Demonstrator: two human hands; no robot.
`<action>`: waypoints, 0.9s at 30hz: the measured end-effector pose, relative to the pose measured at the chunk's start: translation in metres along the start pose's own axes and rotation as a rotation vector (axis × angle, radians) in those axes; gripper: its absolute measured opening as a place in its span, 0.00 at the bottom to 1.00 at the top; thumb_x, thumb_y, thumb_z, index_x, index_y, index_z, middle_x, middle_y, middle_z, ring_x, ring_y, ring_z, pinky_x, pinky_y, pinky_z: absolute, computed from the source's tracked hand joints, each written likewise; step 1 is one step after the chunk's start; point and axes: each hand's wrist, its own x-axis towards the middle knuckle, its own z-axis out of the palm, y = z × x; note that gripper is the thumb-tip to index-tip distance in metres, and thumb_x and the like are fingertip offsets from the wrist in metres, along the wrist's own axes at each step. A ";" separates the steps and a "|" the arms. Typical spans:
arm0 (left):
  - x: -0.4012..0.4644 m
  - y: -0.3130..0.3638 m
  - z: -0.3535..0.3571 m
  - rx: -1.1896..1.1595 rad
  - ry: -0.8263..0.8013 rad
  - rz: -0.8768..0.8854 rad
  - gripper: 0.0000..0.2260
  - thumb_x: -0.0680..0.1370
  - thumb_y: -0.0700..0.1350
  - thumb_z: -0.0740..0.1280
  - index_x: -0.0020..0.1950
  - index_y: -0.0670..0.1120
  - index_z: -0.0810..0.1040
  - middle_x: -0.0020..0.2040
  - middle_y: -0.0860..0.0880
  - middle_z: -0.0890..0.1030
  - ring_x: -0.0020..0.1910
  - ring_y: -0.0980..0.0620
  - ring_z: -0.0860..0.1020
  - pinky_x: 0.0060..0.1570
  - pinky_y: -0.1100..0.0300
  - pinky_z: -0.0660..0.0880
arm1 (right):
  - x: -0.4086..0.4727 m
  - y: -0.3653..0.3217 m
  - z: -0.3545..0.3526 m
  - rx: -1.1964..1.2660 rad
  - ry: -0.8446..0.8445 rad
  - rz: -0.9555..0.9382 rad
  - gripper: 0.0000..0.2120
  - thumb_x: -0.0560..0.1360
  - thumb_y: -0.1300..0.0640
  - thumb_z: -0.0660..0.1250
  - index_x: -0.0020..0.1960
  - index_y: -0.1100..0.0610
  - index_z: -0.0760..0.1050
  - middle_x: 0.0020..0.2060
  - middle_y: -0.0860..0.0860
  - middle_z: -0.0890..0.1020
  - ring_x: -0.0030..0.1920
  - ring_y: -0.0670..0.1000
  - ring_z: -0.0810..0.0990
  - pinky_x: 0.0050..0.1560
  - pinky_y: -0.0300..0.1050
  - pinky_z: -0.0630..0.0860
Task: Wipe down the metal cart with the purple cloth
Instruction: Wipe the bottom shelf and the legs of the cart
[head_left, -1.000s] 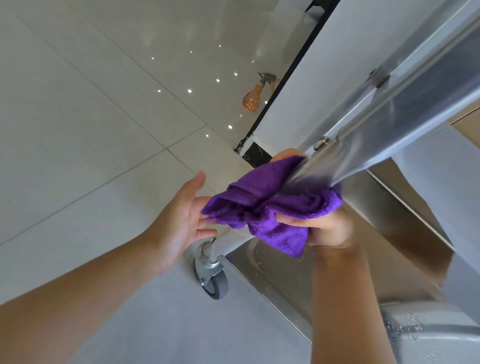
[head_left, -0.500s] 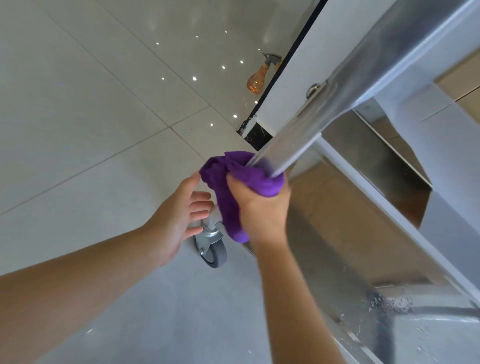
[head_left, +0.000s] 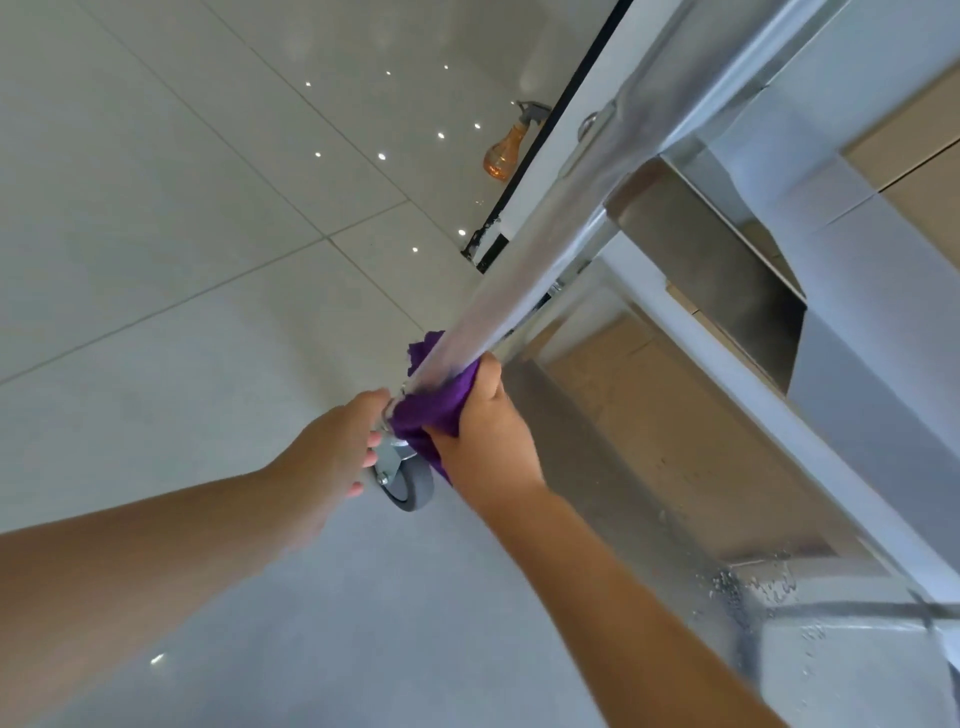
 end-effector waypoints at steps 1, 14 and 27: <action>-0.002 -0.004 0.000 0.053 -0.005 0.007 0.13 0.76 0.54 0.64 0.49 0.44 0.73 0.49 0.45 0.76 0.52 0.46 0.74 0.52 0.54 0.68 | -0.001 0.006 -0.013 -0.184 -0.082 -0.070 0.33 0.73 0.52 0.69 0.70 0.58 0.56 0.62 0.53 0.72 0.60 0.55 0.73 0.53 0.47 0.73; -0.014 -0.048 0.018 0.711 0.071 0.735 0.25 0.75 0.39 0.61 0.72 0.46 0.60 0.67 0.55 0.61 0.64 0.59 0.60 0.54 0.79 0.55 | -0.040 0.021 0.017 -0.220 -0.217 -0.168 0.41 0.73 0.51 0.64 0.76 0.56 0.43 0.76 0.52 0.41 0.75 0.52 0.35 0.75 0.48 0.42; -0.006 -0.055 0.035 1.189 0.088 1.062 0.31 0.69 0.48 0.54 0.69 0.33 0.65 0.70 0.37 0.67 0.70 0.44 0.59 0.71 0.58 0.45 | 0.047 0.075 0.027 -0.404 -0.074 -0.421 0.32 0.74 0.42 0.43 0.73 0.55 0.60 0.72 0.51 0.63 0.75 0.53 0.54 0.75 0.50 0.51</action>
